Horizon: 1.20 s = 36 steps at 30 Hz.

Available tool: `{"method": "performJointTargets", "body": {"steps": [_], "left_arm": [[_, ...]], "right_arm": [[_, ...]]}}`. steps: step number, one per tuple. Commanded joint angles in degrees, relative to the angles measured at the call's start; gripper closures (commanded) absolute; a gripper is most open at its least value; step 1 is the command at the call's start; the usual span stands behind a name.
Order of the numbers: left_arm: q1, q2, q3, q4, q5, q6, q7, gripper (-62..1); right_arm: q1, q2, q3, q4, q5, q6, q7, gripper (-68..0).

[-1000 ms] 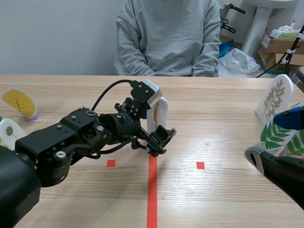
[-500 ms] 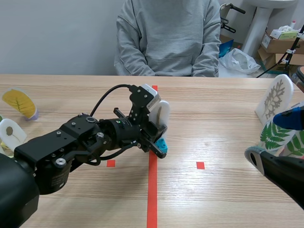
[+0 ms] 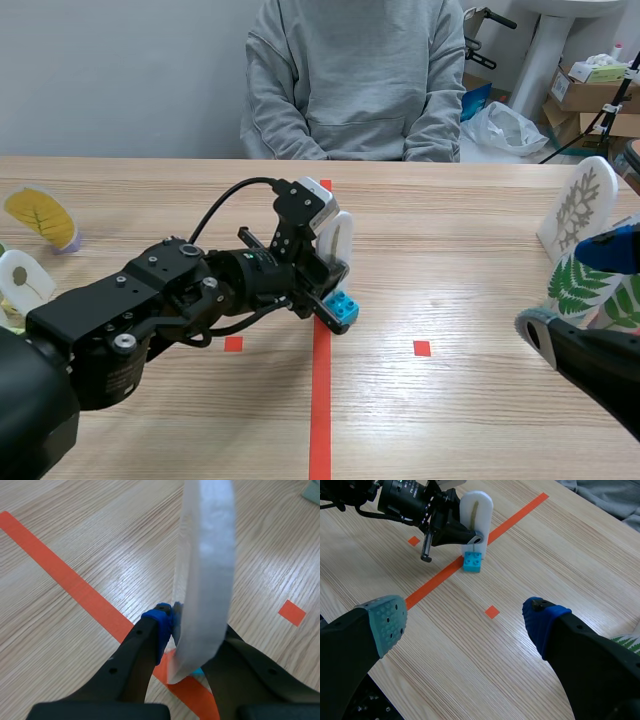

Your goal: Do the leaf sorting experiment

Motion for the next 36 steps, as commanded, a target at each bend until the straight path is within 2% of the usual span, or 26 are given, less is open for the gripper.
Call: {"method": "performJointTargets", "body": {"steps": [1, 7, 12, 17, 22, 27, 30, 36], "left_arm": [[1.9, -1.2, -1.1, 5.0, -0.4, -0.1, 0.3, -5.3], [11.2, -3.6, -8.4, 18.7, -0.8, -0.1, 5.1, -5.3], [21.1, -4.1, -16.8, 28.6, -1.2, -0.1, 5.2, -5.3], [28.7, -4.1, -25.7, 34.9, -3.7, 0.0, 4.0, -5.3], [31.9, -4.1, -34.8, 35.3, -4.8, 2.7, 2.6, -5.3], [32.1, -5.2, -42.1, 35.0, -6.6, 3.8, 2.4, -5.3], [31.4, -6.5, -44.4, 33.1, -6.6, 4.7, 1.6, -5.3], [27.3, -9.7, -45.5, 24.6, -6.6, 6.6, -0.3, -5.3]], "right_arm": [[0.4, 0.4, -0.3, -0.1, 0.7, 0.3, 0.7, -47.2], [0.4, 0.4, -0.3, -0.1, 0.7, 0.3, 0.7, -47.2], [0.4, 0.4, -0.3, -0.1, 0.7, 0.3, 0.7, -47.2], [0.4, 0.5, -0.3, -0.1, 0.7, 0.3, 0.6, -47.2], [0.4, 0.5, -0.3, -0.1, 0.7, 0.3, 0.6, -47.2], [0.4, 0.4, -0.3, -0.1, 0.7, 0.3, 0.7, -47.2], [0.4, 0.4, -0.3, -0.1, 0.7, 0.3, 0.7, -47.2], [0.4, 0.4, -0.3, -0.1, 0.7, 0.3, 0.7, -47.2]]}}
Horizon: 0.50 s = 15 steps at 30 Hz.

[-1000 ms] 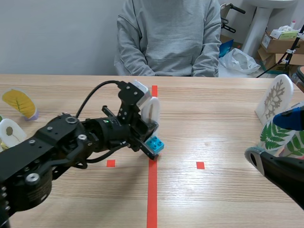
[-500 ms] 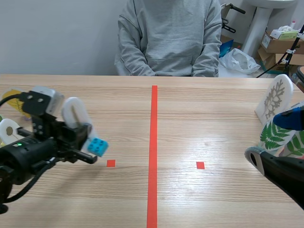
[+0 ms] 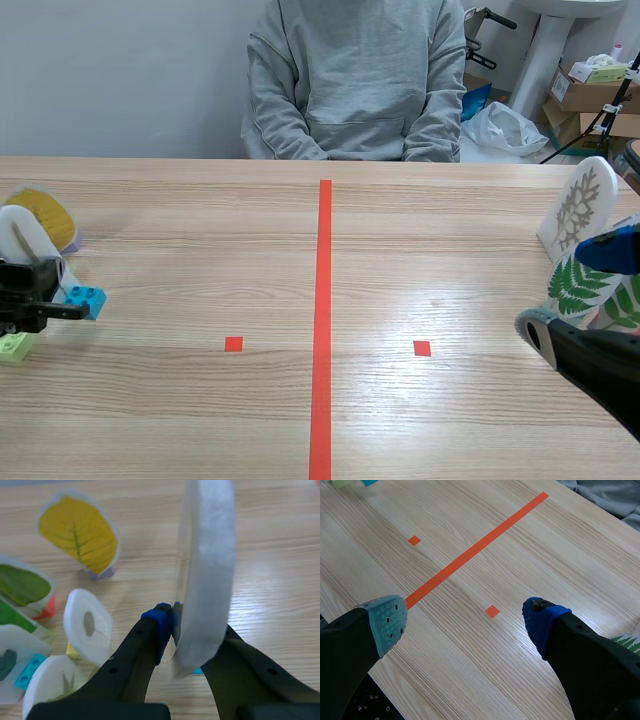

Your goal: Do the leaf sorting experiment

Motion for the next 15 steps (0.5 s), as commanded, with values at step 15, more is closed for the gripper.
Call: {"method": "performJointTargets", "body": {"steps": [15], "left_arm": [[-9.2, -2.8, 0.0, -14.0, 1.0, 3.9, -3.5, -5.3]], "right_arm": [[0.4, 0.4, -0.3, -0.1, 0.7, 0.3, -0.5, -47.2]]}}
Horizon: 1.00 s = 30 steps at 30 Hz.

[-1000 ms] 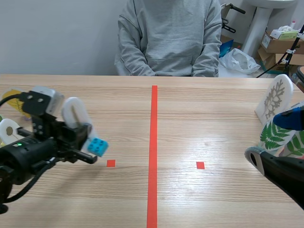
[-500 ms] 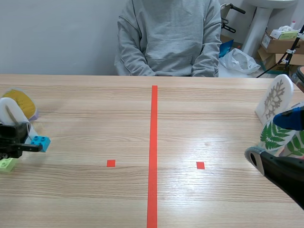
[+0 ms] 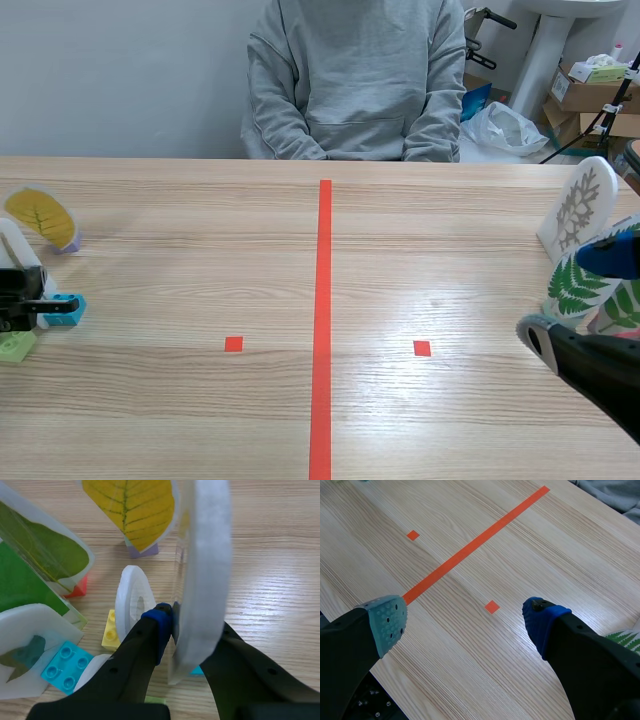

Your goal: Do the leaf sorting experiment

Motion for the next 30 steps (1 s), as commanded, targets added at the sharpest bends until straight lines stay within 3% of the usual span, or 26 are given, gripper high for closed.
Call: {"method": "performJointTargets", "body": {"steps": [1, 4, 8, 11, 17, 26, 30], "left_arm": [[-0.1, -0.5, 0.0, 1.3, 0.2, 0.2, -0.8, -5.3], [-0.2, -0.5, 0.0, 1.3, 1.3, 0.2, -0.7, -7.5], [0.0, -0.5, -0.1, 1.4, 1.6, 0.2, -0.7, -22.9], [0.3, -0.5, -0.1, 1.4, 1.6, 0.2, -0.3, -30.2], [4.1, -0.5, -0.1, 4.1, 1.6, 0.1, -0.2, -30.5], [19.5, -0.5, -4.1, 16.4, 1.5, 0.5, -2.7, -30.5], [28.5, -0.5, -7.3, 23.8, 1.5, -0.4, -3.8, -36.8]], "right_arm": [[0.4, 0.4, -0.3, -0.1, 0.7, 0.3, 0.6, -47.2], [0.4, 0.4, -0.3, -0.1, 0.7, 0.3, 0.6, -47.2], [0.4, 0.4, -0.3, -0.2, 0.7, 0.3, 0.4, -47.2], [0.4, 0.4, -0.3, -0.2, 0.7, 0.3, 0.5, -47.2], [0.4, 0.4, -0.3, -0.2, 0.7, 0.3, 0.5, -47.2], [0.4, 0.4, -0.3, -0.2, 0.7, 0.3, 0.5, -47.2], [0.4, 0.4, -0.3, -0.2, 0.7, 0.3, 0.5, -47.2]]}}
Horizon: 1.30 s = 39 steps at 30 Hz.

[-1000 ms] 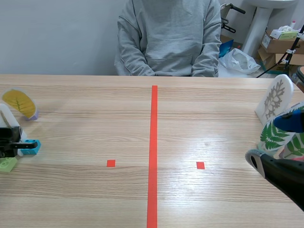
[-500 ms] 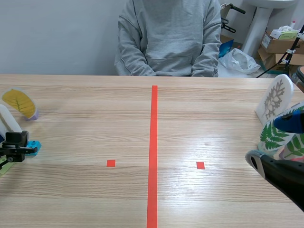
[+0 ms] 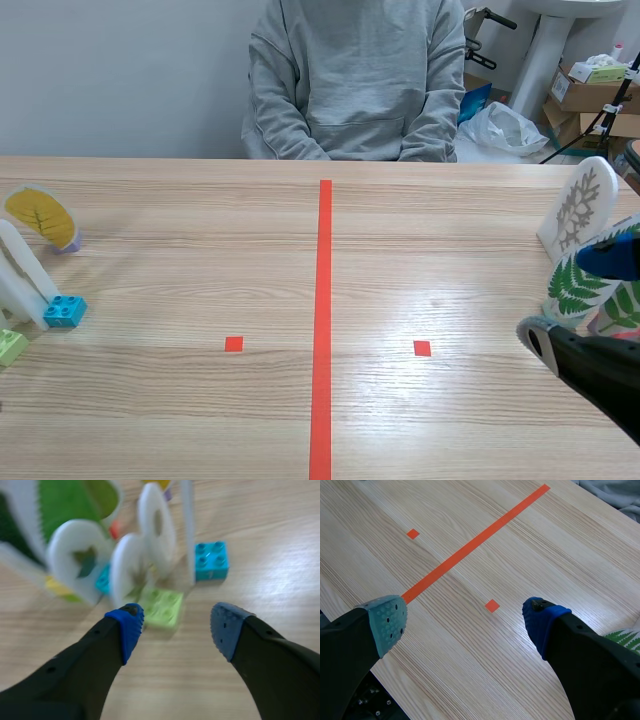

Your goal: Do the leaf sorting experiment

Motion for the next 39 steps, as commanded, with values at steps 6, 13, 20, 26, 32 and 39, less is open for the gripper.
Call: {"method": "performJointTargets", "body": {"steps": [6, 13, 20, 26, 32, 39], "left_arm": [[15.0, -0.4, -0.6, 18.9, -4.4, -10.3, -1.6, -39.2], [25.5, -0.5, -0.4, 39.4, -10.5, -21.6, 2.9, -51.2], [30.4, -0.4, -0.4, 51.4, -14.5, -24.2, 8.4, -51.2], [29.9, -0.5, -0.4, 51.4, -13.7, -24.1, 9.0, -51.2], [29.9, -0.4, -0.4, 51.4, -13.7, -24.1, 9.0, -51.2], [29.9, -0.4, -0.4, 51.4, -13.6, -24.1, 9.0, -51.2]], "right_arm": [[0.4, 0.4, -0.3, -0.2, 0.7, 0.3, 0.9, -47.2], [0.4, 0.4, -0.3, -0.2, 0.7, 0.3, 0.8, -47.3], [0.4, 0.5, -0.3, -0.2, 0.9, 0.3, 1.0, -47.3], [0.4, 0.4, -0.3, -0.2, 0.9, 0.3, 1.1, -47.3], [0.4, 0.4, -0.3, -0.2, 0.9, 0.3, 1.1, -47.3], [0.4, 0.4, -0.3, -0.2, 0.9, 0.3, 1.0, -47.3]]}}
